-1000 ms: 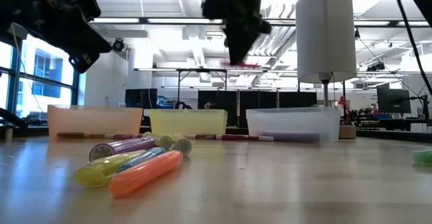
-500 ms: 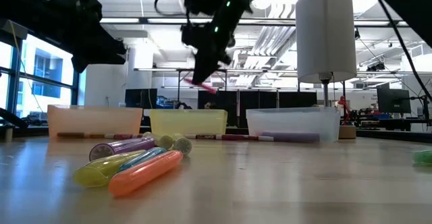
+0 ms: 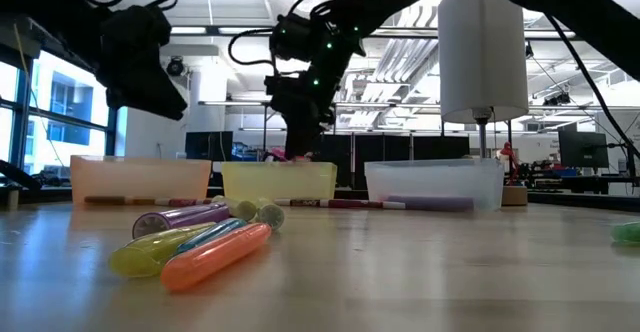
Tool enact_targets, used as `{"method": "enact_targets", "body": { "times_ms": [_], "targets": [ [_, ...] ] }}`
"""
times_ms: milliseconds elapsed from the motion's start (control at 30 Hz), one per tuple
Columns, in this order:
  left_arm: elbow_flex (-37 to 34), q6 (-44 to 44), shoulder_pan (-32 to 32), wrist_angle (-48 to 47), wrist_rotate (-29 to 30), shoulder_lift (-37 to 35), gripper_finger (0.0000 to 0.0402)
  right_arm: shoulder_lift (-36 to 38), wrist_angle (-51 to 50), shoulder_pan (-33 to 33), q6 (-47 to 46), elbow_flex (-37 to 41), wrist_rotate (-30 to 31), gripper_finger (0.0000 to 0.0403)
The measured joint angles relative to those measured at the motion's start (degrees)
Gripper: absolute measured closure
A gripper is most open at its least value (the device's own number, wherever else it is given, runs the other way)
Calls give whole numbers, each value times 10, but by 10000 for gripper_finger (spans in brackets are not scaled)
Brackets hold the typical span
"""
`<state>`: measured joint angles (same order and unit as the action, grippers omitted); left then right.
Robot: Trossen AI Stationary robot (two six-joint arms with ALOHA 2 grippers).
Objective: Pick & Place Markers
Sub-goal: Put the pink pen into the yellow bin, then put the pink marker pen into the orange bin
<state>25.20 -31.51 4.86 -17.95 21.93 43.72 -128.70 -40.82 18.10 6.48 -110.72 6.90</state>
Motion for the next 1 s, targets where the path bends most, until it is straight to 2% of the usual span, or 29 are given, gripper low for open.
{"method": "enact_targets", "body": {
  "times_ms": [167,333,500,700,1000],
  "targets": [
    [61,1,0,-95,-4,59,247,0,-1,3,-4,0,-9,289],
    [134,15,0,-174,-4,128,247,10,-27,3,-37,0,-27,291],
    [203,109,0,-226,-4,199,247,41,-114,-4,-79,0,-77,308],
    [254,243,-8,-261,-7,265,247,68,-201,-42,-94,0,-80,339],
    [255,391,-97,-260,-125,285,247,112,-220,-138,-153,0,-24,384]
  ]
}}
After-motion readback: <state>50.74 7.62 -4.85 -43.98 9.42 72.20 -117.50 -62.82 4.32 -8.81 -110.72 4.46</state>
